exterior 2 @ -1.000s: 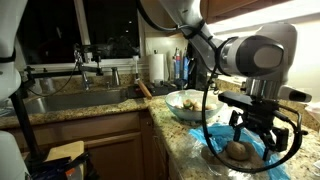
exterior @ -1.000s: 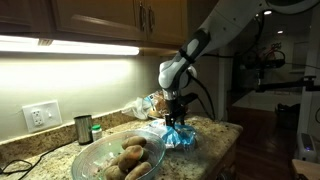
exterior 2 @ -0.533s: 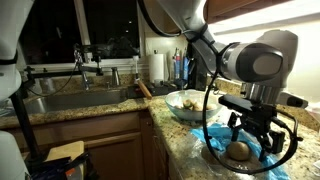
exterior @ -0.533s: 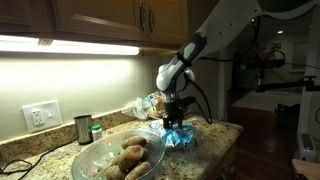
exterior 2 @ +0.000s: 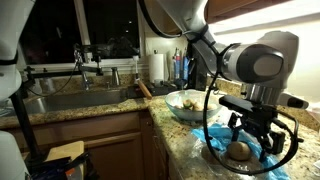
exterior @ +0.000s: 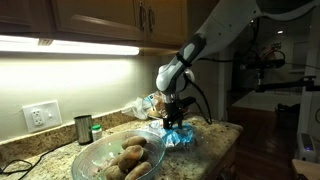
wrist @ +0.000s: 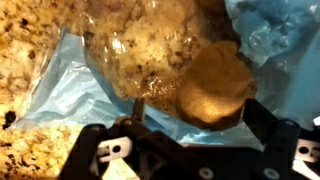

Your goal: Remove a potato from the plastic bag and put it in the glass bowl

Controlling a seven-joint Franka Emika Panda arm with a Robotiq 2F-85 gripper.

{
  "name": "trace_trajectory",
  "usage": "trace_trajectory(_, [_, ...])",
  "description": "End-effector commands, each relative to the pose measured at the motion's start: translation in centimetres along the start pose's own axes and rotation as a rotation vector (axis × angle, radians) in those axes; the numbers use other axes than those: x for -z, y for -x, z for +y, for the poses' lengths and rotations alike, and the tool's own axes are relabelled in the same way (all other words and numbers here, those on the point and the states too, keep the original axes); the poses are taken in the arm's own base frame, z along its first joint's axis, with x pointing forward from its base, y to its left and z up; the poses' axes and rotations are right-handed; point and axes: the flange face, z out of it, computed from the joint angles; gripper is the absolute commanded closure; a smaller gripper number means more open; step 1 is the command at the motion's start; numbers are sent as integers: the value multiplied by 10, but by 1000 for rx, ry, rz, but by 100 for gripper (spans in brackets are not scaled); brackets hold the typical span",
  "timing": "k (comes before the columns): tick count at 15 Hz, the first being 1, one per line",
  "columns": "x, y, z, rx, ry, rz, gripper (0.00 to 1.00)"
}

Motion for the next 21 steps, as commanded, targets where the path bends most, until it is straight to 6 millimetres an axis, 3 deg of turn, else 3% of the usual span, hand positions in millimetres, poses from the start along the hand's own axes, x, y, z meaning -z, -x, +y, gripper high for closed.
trace_trajectory(1, [3, -2, 6, -1, -21, 3, 26])
trace_trajectory(7, [8, -4, 5, -10, -35, 4, 63])
trace_trajectory(21, [14, 3, 10, -22, -27, -9, 64])
